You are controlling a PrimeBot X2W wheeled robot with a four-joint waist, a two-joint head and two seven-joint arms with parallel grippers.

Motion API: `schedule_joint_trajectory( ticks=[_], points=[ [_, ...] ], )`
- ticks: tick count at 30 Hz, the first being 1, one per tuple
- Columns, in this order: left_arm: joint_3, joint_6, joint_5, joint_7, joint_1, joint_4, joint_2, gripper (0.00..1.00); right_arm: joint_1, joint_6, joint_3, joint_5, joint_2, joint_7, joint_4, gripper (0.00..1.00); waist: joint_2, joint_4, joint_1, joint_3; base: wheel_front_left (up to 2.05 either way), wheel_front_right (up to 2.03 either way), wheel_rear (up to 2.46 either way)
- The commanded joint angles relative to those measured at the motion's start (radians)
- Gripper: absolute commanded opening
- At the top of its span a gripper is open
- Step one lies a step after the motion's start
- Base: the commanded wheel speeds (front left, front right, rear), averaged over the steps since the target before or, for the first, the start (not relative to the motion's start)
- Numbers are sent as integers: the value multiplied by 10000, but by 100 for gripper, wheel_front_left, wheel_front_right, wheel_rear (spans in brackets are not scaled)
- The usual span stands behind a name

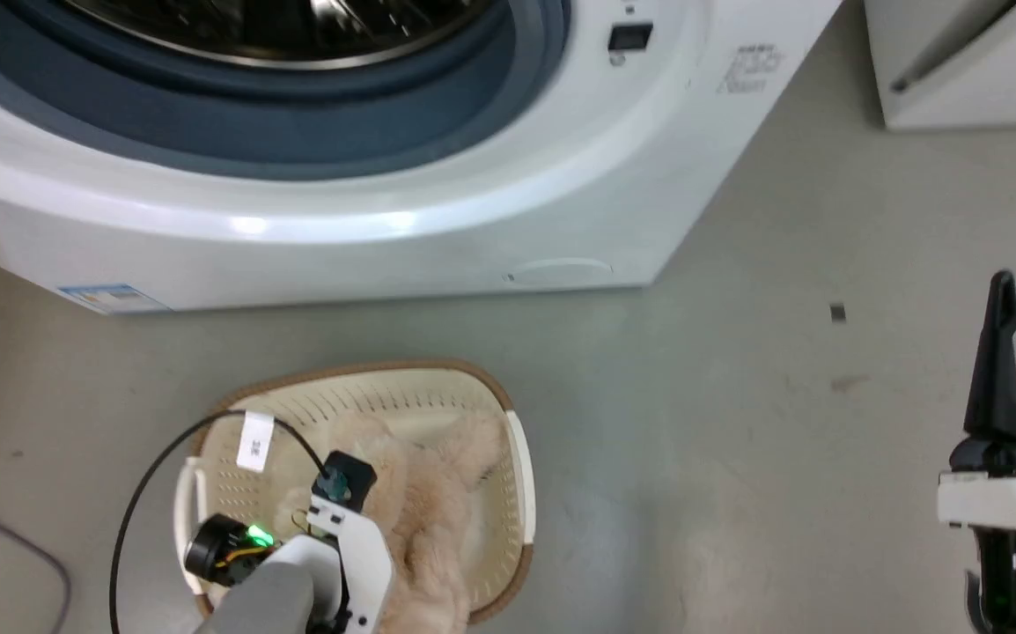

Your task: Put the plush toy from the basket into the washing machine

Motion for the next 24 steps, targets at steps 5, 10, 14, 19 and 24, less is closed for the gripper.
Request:
schedule_joint_trajectory(
  ticks=[5,10,14,19,24],
  points=[
    [-408,-42,-519,-500,348,-331,44,0,432,-7,-89,-48,-4,-44,111,100,0,420,1,-990,0,0,0],
    [-702,-42,-955,-1148,458,-632,126,0,740,-7,-176,-65,-4,-44,147,100,0,650,1,-1505,0,0,0],
    [-818,-42,-1256,-1675,523,-807,132,0,996,-7,-248,-102,-4,-44,188,100,0,838,1,-1899,0,0,0],
    [-742,-32,-1509,-2237,566,-1024,140,0,1357,-7,-355,-146,-4,-44,227,100,0,1063,1,-2378,0,0,0],
    [-526,306,-1464,-2484,717,-1650,196,0,1686,-7,-418,-201,-4,-44,254,100,0,1275,1,-2780,0,0,0]
  ],
)
